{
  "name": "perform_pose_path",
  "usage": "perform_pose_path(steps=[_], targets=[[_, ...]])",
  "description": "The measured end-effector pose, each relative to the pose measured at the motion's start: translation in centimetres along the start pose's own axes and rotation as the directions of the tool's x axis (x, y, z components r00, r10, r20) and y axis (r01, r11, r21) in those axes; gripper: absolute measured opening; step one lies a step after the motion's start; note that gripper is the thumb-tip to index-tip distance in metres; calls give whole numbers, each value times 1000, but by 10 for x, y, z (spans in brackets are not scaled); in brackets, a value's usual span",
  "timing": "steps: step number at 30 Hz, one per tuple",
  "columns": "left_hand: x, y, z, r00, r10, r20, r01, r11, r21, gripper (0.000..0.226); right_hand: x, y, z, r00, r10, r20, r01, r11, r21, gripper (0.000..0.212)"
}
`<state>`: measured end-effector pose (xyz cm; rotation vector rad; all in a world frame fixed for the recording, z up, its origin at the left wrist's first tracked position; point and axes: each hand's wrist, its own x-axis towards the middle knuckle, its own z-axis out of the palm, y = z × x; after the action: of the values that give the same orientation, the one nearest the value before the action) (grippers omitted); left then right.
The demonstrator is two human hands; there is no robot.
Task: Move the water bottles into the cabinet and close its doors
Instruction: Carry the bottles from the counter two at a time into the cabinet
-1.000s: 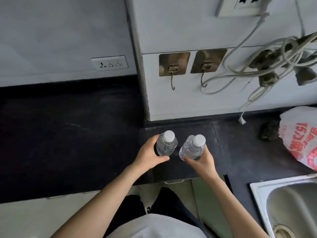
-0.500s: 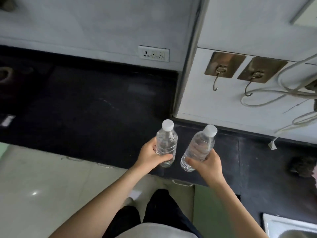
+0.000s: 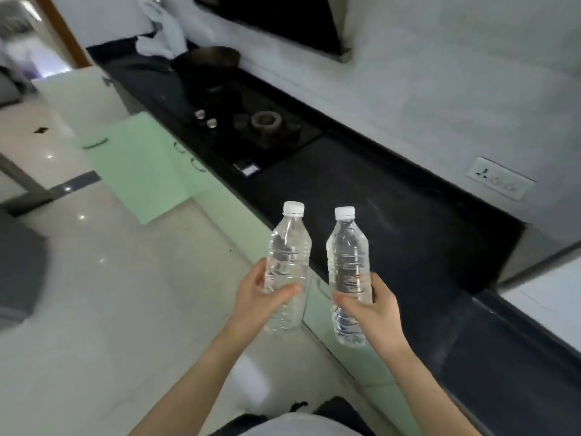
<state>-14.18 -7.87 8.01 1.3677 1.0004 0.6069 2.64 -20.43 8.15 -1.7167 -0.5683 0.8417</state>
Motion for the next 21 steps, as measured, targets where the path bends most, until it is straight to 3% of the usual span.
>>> perform_pose_path(steps=[4,7,14,21], targets=[[-36,-26,-107,969,-74,-236,55,995,-83,40,-8,-7,106,979,-32,201,50,995,-85,30],[-71,-52,-177,903,-164,-396,109,981,-159,33,-20,-7,180,934,-6,358,51,992,-115,30],[-140,-88,-284,651,-300,-697,102,945,-311,25,-34,-19,325,765,34,643,118,974,-191,32],[-139,-92,-365,443,-330,-833,40,936,-350,23,-20,-56,449,619,-40,785,274,947,-168,27]])
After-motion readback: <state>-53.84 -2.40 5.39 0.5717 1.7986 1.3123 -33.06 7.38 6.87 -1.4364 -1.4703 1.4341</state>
